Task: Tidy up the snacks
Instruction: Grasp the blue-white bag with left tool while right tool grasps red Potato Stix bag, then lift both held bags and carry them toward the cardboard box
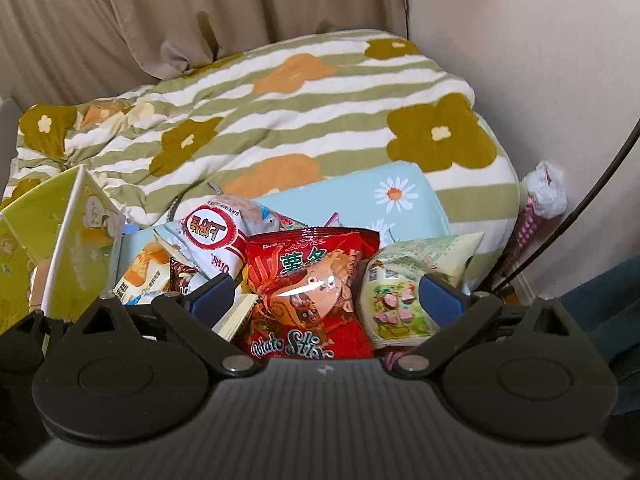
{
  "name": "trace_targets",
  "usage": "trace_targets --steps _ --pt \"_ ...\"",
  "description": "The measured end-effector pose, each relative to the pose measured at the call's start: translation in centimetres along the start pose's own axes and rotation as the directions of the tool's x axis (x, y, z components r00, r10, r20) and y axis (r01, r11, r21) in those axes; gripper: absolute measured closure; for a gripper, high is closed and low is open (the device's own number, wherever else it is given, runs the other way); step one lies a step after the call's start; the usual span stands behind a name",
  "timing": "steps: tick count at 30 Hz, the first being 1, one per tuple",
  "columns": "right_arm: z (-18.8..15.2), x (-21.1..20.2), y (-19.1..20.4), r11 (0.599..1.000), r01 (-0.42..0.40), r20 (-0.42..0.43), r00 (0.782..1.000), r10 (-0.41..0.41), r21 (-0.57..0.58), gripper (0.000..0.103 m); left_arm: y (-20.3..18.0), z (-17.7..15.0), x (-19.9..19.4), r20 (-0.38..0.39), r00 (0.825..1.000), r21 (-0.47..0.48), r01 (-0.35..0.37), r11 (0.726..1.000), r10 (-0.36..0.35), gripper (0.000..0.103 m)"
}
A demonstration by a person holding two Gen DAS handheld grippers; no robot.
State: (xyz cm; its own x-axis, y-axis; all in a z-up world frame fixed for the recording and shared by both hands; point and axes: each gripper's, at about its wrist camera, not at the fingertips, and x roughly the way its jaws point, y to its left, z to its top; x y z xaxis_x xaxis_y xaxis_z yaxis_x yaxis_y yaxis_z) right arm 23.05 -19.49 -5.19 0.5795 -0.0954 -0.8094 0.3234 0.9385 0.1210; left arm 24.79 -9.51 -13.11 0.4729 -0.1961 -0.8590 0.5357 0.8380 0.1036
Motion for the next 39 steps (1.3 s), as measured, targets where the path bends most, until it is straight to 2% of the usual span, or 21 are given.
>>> trace_targets --steps 4,10,18,27,28,30,34,36,39 --pt "0.3 1.3 0.5 1.000 0.016 -0.025 1.000 -0.016 -0.007 0.000 1.2 0.2 0.4 -0.008 1.000 -0.026 0.029 0.999 -0.030 0.019" --pt "0.5 2.8 1.0 1.000 0.023 -0.055 0.998 -0.023 0.000 0.000 3.3 0.4 0.3 -0.016 0.997 -0.113 0.079 0.990 -0.082 0.023" --pt "0.3 4.1 1.9 0.999 0.032 -0.091 0.995 -0.033 -0.009 0.000 6.3 0.1 -0.6 0.006 0.989 -0.279 0.146 0.949 -0.151 0.024" --pt "-0.1 5.8 3.6 0.995 0.062 -0.125 0.990 -0.071 -0.078 0.000 7.4 0.1 -0.9 0.021 0.985 -0.299 0.167 0.939 -0.169 0.024" --pt "-0.2 5.9 3.7 0.994 0.067 -0.125 0.989 -0.077 -0.085 0.002 7.4 0.1 -0.8 0.021 0.985 -0.297 0.169 0.940 -0.170 0.024" --pt "-0.3 6.2 4.0 0.990 0.092 -0.127 0.986 -0.106 -0.111 0.016 7.6 0.1 -0.7 0.024 0.985 -0.292 0.173 0.941 -0.173 0.024" --pt "-0.5 6.0 4.1 0.986 0.110 -0.123 0.984 -0.126 -0.127 0.024 7.5 0.0 -0.9 0.033 0.985 -0.277 0.170 0.946 -0.167 0.024" --pt "-0.6 5.8 4.2 0.985 0.112 -0.116 0.985 -0.128 -0.130 0.035 7.5 -0.1 -1.1 0.035 0.986 -0.274 0.168 0.947 -0.164 0.024" --pt "-0.8 5.2 4.2 0.987 0.108 -0.103 0.987 -0.121 -0.122 0.037 7.5 -0.2 -1.5 0.042 0.987 -0.276 0.162 0.947 -0.156 0.024"
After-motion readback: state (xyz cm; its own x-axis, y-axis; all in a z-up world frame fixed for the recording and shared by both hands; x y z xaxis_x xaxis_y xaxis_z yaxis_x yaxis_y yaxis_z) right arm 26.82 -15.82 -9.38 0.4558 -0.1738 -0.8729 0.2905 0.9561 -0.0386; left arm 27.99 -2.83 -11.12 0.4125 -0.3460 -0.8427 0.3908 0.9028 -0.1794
